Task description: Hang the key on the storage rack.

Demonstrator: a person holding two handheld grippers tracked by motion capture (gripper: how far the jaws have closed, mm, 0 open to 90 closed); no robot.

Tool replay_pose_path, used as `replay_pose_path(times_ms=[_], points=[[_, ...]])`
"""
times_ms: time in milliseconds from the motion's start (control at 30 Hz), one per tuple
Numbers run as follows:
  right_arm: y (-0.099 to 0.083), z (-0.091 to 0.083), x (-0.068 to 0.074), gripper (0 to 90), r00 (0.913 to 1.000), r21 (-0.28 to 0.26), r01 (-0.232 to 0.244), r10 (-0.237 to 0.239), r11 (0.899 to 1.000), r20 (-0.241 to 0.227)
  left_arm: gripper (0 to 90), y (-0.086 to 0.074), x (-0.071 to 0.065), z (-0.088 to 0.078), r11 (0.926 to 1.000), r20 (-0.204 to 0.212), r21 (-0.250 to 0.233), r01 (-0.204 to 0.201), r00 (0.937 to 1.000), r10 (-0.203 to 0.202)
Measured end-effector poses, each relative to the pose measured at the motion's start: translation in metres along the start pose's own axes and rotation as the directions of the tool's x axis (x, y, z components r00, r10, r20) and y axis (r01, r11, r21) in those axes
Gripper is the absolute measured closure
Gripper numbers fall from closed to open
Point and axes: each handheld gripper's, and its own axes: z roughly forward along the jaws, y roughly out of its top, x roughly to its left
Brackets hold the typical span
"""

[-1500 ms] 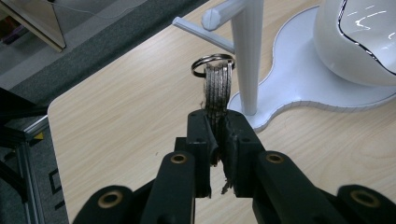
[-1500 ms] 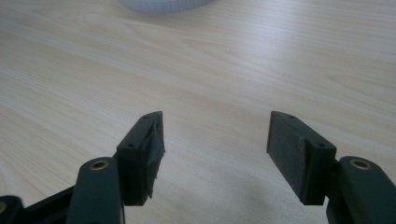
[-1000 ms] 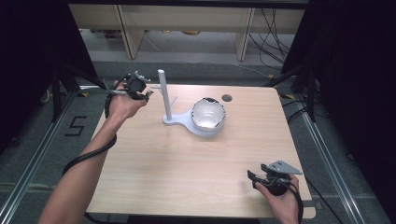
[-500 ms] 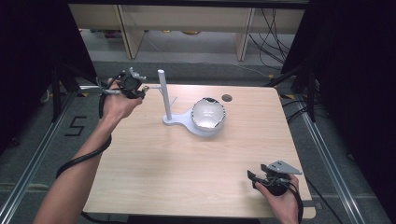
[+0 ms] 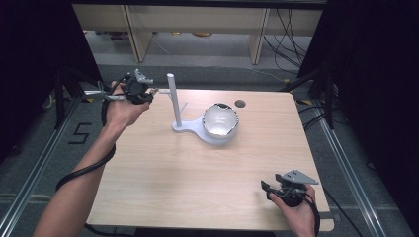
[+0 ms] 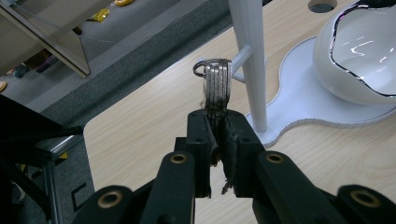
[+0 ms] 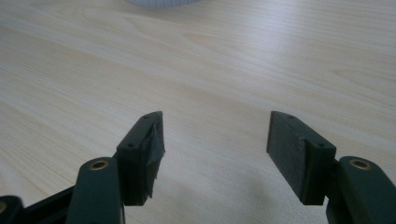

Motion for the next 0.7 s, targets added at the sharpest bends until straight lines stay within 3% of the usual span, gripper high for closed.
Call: replay_pose_path(times_ms=[233, 700], points=[[-0.0002, -0.0003, -0.0008, 37.6, 1.0, 0.008, 0.001, -0.001, 1.0, -0.007, 80.9, 0.0005, -0.0077, 0.0011, 1.0, 0.028, -0.002, -0.009, 0.9996, 0.009], [-0.0008, 0.0003, -0.0011, 37.6, 0.9999, -0.005, 0.0, 0.0, 1.0, 0.011, 80.9, -0.0012, -0.0095, 0.0067, 0.9995, 0.025, 0.02, -0.024, 0.9994, 0.024]])
